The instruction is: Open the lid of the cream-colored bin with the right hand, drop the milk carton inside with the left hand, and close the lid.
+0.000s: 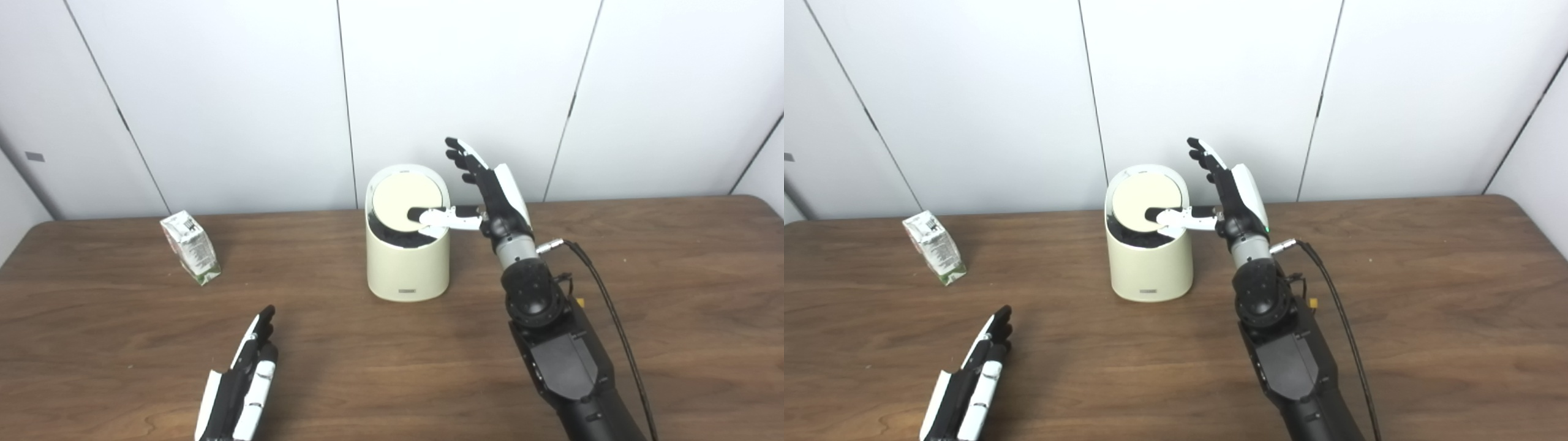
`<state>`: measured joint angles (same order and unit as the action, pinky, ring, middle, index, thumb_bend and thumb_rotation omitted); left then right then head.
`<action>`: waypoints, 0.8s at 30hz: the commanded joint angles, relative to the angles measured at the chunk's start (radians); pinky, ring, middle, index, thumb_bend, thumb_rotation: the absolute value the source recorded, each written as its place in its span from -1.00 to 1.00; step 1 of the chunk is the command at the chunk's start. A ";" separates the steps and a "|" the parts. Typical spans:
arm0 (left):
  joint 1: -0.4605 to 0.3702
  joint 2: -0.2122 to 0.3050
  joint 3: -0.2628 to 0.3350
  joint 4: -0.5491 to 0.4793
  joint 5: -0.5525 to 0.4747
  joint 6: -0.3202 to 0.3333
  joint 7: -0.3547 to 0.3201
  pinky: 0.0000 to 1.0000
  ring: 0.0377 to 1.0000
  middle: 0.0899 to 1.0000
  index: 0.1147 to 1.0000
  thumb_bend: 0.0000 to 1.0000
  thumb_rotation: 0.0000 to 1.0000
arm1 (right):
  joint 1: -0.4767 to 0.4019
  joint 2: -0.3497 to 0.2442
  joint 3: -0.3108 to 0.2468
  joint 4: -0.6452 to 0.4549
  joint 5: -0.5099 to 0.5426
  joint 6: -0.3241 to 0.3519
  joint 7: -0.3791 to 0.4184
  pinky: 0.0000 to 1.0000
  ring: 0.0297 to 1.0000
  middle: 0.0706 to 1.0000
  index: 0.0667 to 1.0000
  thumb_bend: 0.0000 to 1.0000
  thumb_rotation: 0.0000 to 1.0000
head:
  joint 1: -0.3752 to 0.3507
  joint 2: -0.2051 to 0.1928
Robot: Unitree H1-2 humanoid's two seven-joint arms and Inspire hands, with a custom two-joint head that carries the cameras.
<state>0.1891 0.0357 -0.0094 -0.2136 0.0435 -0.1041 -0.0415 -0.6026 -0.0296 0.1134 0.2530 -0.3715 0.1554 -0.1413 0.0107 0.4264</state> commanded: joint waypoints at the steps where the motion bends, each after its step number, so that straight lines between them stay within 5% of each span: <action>1: 0.017 -0.008 -0.006 -0.027 0.005 -0.043 0.010 0.96 0.95 0.98 1.00 -0.11 0.71 | -0.070 0.011 -0.014 -0.017 0.006 -0.021 -0.025 0.67 0.76 0.73 0.76 0.69 -0.36 | 0.005 -0.001; 11: 0.015 -0.018 -0.002 -0.042 -0.024 -0.095 0.011 0.91 0.93 0.97 1.00 -0.11 0.71 | -0.089 -0.008 0.036 -0.006 -0.082 0.019 -0.028 0.46 0.66 0.69 0.76 0.76 -0.35 | 0.009 -0.001; 24: 0.020 -0.012 0.000 -0.044 -0.014 -0.109 0.010 0.95 0.94 0.98 1.00 -0.13 0.72 | -0.091 -0.055 0.077 0.006 -0.128 -0.029 -0.024 0.60 0.71 0.71 0.73 1.00 -0.61 | 0.010 0.007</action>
<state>0.1935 0.0267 -0.0094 -0.2170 0.0287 -0.1777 -0.0390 -0.6521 -0.0690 0.1883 0.2769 -0.4811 0.1460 -0.1599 0.0200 0.4326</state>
